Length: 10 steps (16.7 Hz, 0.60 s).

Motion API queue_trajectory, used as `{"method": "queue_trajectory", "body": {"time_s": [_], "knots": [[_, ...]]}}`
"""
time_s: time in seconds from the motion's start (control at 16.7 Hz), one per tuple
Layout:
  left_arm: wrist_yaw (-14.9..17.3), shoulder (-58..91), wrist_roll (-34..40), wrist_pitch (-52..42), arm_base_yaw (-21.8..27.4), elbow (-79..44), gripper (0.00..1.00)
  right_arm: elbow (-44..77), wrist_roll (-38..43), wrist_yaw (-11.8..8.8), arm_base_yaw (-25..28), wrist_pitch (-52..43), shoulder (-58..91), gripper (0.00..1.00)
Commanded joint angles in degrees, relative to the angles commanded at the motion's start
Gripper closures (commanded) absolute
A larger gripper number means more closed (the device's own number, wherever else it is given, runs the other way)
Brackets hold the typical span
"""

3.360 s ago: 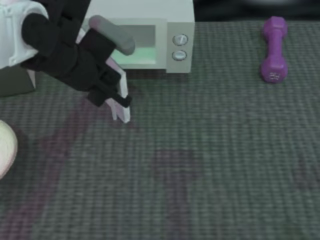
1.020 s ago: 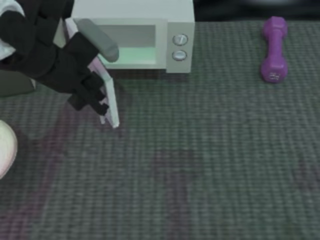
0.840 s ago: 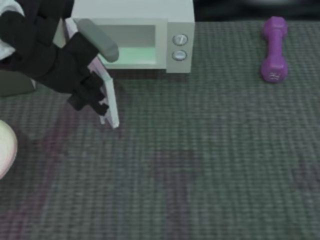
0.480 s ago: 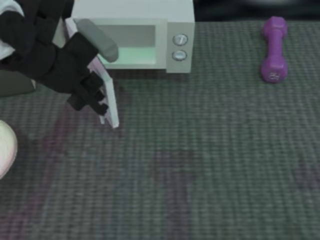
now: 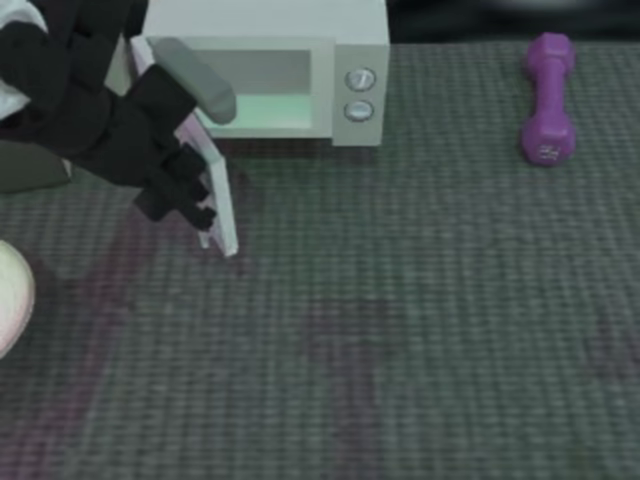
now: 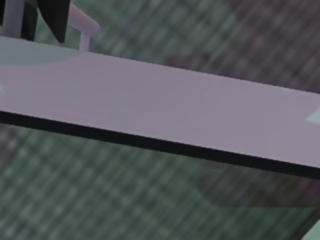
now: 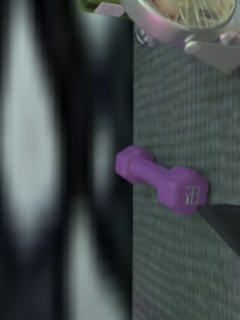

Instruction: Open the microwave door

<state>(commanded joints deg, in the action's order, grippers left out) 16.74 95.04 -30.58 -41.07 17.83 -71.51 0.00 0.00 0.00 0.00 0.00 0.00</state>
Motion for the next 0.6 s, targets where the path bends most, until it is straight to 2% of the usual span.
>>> {"method": "queue_trajectory", "body": {"time_s": [0.24, 0.6], "knots": [[1.0, -0.2, -3.3, -1.0, -1.2, -0.4, 1.00, 0.0, 0.0, 0.0, 0.0, 0.0, 0.0, 0.00], [4.8, -0.3, -11.9, -4.3, -4.9, -0.5, 1.00, 0.0, 0.0, 0.0, 0.0, 0.0, 0.0, 0.00]]}}
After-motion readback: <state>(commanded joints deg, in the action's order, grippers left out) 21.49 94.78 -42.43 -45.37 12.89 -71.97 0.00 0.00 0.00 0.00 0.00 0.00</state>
